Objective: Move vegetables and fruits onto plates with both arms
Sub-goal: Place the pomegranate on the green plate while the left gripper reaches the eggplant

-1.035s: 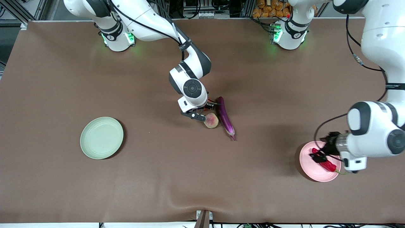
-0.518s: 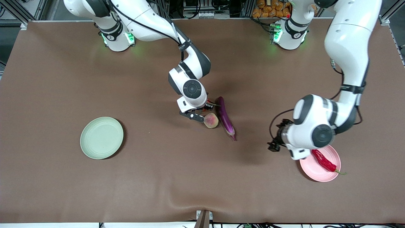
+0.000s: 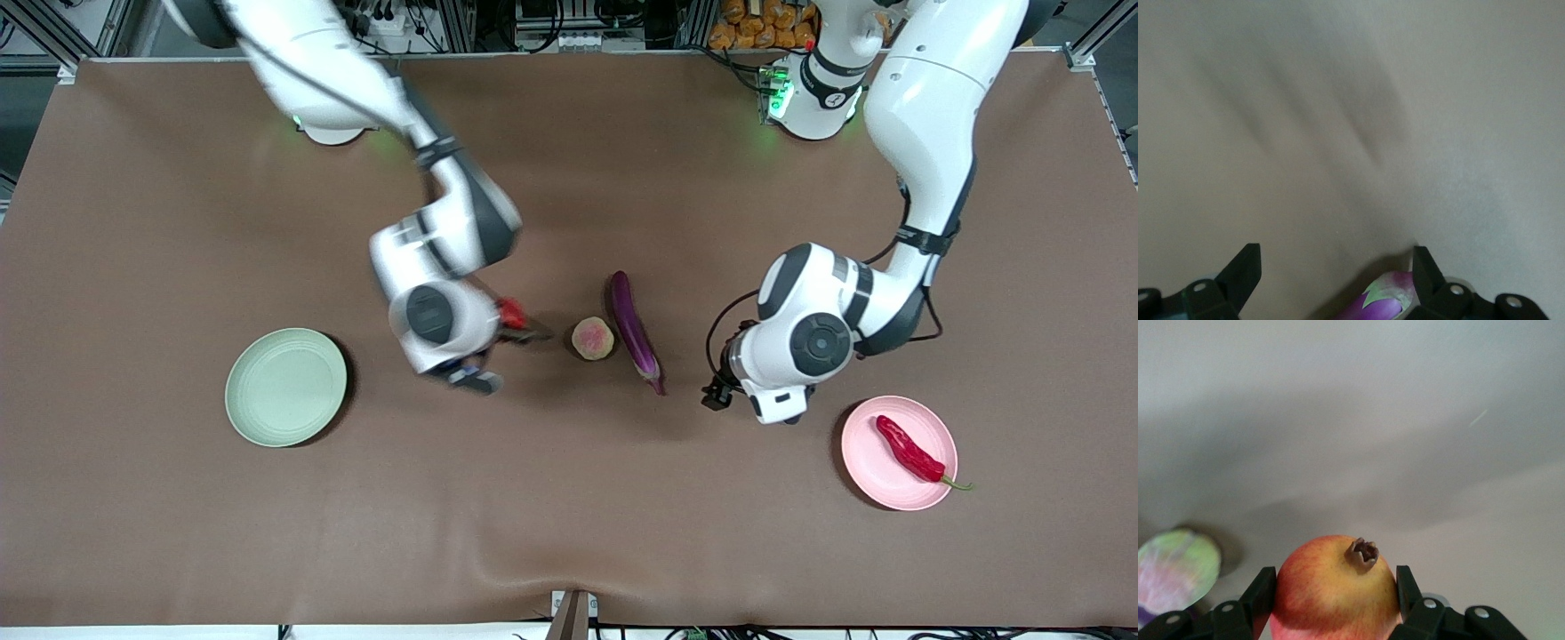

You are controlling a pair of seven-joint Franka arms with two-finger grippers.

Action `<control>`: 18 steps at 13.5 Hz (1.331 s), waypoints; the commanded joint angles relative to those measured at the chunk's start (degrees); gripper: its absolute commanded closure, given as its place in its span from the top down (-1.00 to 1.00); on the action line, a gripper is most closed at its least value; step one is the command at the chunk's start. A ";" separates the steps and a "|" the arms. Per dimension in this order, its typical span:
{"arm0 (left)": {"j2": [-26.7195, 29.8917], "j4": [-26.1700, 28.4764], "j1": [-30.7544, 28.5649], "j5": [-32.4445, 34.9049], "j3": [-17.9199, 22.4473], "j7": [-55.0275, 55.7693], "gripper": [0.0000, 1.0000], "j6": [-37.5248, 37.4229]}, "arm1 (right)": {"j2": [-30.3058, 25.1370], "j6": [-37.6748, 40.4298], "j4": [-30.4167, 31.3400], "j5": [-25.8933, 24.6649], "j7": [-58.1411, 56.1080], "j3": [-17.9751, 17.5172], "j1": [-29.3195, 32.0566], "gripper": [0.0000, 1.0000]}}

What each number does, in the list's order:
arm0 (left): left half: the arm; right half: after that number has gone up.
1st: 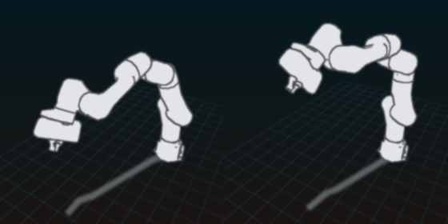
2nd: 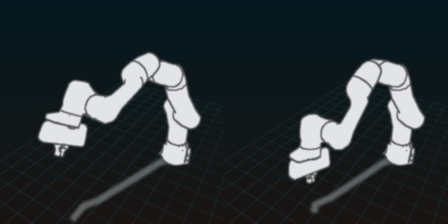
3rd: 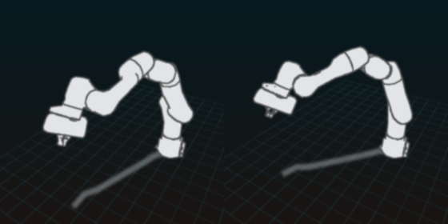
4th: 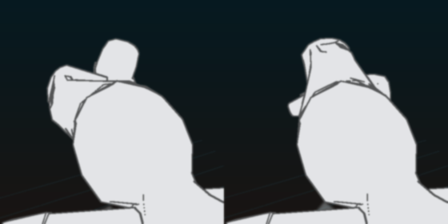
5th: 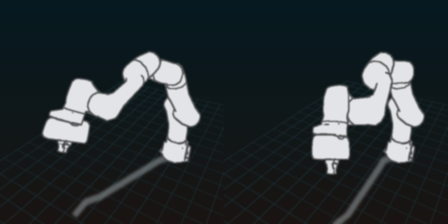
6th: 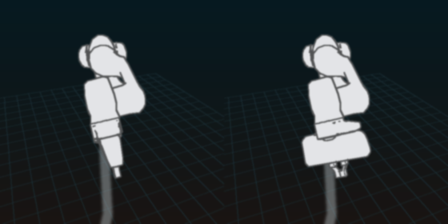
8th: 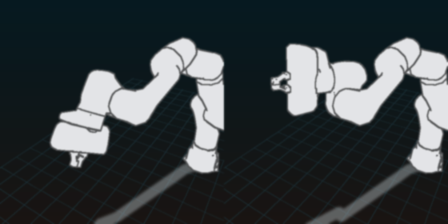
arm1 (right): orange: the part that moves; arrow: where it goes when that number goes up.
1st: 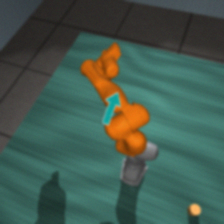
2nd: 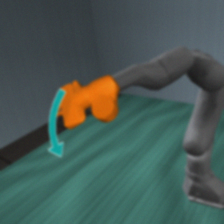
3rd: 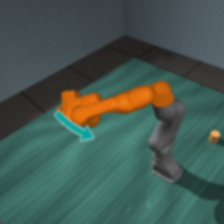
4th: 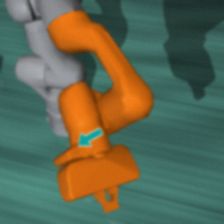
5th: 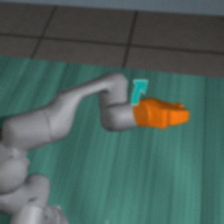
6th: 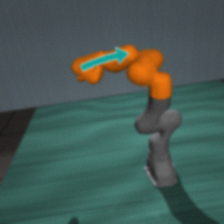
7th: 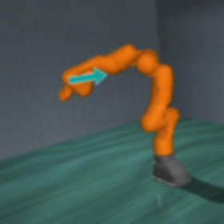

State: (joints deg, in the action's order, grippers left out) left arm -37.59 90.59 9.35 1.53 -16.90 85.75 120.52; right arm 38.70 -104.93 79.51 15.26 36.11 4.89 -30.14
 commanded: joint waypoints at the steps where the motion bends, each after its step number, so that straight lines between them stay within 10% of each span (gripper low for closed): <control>1: 4.01 5.73 0.14 1.19 0.29 0.03 1.00 3.66 | -3.01 5.43 0.74 -1.72 -13.30 -1.03 10.25 -1.00; 4: 4.02 5.73 3.65 1.10 0.29 0.03 1.00 5.42 | -2.67 5.44 1.88 -10.68 -20.28 -0.76 15.53 -1.00; 11: 4.37 12.13 5.15 4.69 -2.69 -1.29 1.00 16.29 | -2.67 -4.66 14.00 -10.69 -36.11 -0.93 26.44 -1.00; 12: 4.11 13.63 5.15 6.88 -3.83 -1.29 1.00 20.33 | -2.32 -5.71 14.10 -10.60 -36.11 -0.93 26.88 -0.69; 14: 4.46 16.36 5.76 10.49 -4.71 -1.29 1.00 23.88 | -1.79 -6.95 14.19 -10.60 -36.46 -0.93 27.06 0.75; 18: 3.15 17.86 7.86 11.74 -4.90 -0.85 1.00 27.82 | -2.14 -6.25 12.35 -10.52 -36.81 -1.02 27.06 1.00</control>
State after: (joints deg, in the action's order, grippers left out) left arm -35.41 105.89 15.72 12.22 -22.04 84.57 144.93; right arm 37.76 -111.37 92.37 5.16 0.40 4.49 -3.78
